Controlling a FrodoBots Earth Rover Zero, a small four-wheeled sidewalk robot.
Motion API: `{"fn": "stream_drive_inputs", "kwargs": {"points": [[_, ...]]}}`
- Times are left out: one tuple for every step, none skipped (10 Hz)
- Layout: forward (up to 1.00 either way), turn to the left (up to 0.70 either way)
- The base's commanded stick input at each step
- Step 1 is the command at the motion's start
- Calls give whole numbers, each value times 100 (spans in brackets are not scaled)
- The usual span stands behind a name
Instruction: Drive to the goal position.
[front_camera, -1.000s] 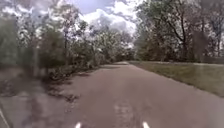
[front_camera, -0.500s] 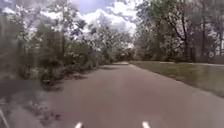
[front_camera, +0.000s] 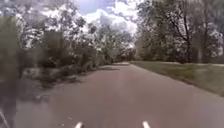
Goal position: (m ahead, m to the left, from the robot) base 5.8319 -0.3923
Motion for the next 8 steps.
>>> {"fn": "stream_drive_inputs", "kwargs": {"points": [[100,-12],[100,-21],[100,-27],[100,0],[100,0],[100,0],[100,0],[100,0]]}}
